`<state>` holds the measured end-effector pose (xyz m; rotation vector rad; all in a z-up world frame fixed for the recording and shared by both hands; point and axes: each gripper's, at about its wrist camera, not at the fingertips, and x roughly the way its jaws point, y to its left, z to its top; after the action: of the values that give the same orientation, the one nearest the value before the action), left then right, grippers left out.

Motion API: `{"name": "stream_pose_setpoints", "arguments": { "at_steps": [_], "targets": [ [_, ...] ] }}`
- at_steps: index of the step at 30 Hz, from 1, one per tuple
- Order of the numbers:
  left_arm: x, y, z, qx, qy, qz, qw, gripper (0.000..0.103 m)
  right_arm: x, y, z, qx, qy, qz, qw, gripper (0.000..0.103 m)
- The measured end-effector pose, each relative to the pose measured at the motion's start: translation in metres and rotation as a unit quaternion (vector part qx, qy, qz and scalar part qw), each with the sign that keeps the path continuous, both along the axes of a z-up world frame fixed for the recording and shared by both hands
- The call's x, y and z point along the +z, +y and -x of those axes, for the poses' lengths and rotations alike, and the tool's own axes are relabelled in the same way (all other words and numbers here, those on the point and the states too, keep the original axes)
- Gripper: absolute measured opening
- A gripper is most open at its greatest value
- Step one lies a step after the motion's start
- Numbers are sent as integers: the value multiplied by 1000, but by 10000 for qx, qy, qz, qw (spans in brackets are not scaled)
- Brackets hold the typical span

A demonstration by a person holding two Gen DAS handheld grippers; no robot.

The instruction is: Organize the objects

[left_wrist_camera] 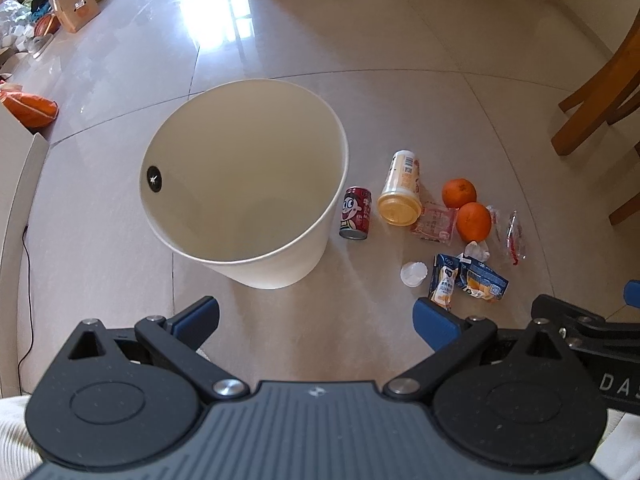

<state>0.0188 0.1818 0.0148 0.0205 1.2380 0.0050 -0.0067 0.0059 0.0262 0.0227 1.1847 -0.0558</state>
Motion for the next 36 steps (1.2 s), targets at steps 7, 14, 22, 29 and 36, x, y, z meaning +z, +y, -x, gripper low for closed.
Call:
{"name": "stream_pose_setpoints", "arguments": {
  "at_steps": [7,14,22,29,36],
  "targets": [
    [-12,-3,-14,-98,27,27,9999,102,-11,-7,-10,-73,-30,-84,9999,103],
    [-22,-3,-26,-179,45,22,9998,102,-23,-12,-20,-133,-2,-173,9998,103],
    [-27,19,-48,-104,-150,-35,9998,102,-41,-19,-34,-118,-89,-229,9996,103],
    [-24,67,-81,258,-433,-322,9982,102,-51,-24,-49,-130,-151,-330,9993,103],
    [-33,112,-108,590,-580,-427,9957,102,-49,-23,-81,128,-329,-111,9993,103]
  ]
}}
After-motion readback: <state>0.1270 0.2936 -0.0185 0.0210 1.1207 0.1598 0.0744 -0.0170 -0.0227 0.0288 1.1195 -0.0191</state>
